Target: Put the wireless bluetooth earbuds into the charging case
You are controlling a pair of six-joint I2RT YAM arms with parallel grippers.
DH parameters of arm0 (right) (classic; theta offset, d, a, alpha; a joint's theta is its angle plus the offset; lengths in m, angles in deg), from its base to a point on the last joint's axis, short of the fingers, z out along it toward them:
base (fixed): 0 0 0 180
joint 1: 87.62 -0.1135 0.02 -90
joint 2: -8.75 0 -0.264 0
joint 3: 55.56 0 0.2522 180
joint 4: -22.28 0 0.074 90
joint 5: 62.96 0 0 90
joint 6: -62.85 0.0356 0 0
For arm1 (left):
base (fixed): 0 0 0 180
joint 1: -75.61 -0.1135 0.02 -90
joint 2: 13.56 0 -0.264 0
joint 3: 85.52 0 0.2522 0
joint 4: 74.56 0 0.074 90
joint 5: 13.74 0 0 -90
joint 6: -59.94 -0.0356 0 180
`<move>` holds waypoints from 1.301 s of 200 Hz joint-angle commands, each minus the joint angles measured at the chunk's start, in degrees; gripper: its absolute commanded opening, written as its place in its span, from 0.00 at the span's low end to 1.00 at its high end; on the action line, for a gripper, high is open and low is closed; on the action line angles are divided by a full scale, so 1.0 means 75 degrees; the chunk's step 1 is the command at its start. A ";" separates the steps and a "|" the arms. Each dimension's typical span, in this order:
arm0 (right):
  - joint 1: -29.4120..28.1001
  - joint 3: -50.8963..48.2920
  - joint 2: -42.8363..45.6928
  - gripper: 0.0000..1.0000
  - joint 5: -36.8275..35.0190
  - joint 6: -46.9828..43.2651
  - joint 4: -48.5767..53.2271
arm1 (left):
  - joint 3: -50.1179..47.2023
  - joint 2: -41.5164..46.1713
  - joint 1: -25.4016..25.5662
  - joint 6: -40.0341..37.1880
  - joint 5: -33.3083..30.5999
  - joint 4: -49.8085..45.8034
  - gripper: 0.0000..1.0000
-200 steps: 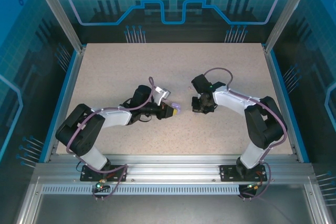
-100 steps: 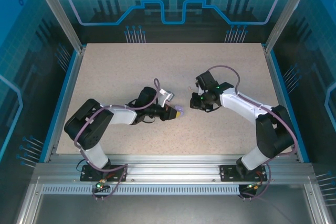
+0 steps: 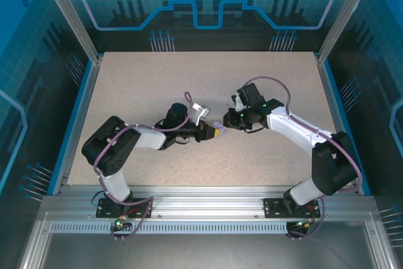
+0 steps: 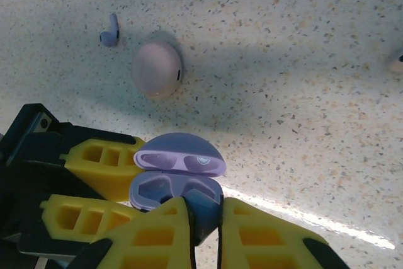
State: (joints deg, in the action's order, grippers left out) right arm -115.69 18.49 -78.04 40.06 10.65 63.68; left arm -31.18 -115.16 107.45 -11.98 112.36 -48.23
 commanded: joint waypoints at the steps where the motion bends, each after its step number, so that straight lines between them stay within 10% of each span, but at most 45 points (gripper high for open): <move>1: -0.0005 0.0012 0.0226 0.14 0.0280 -0.0130 -0.0169 | -0.0167 -0.0045 0.0085 -0.0046 0.0369 0.0799 0.08; 260: -0.0149 0.0172 0.0485 0.15 0.0139 -0.0294 -0.0111 | -0.0046 0.0262 0.0182 -0.0126 0.0636 0.0791 0.08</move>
State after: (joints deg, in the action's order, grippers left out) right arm -116.06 18.52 -74.82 41.02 9.74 62.52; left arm -31.95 -115.07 108.43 -13.44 115.72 -43.86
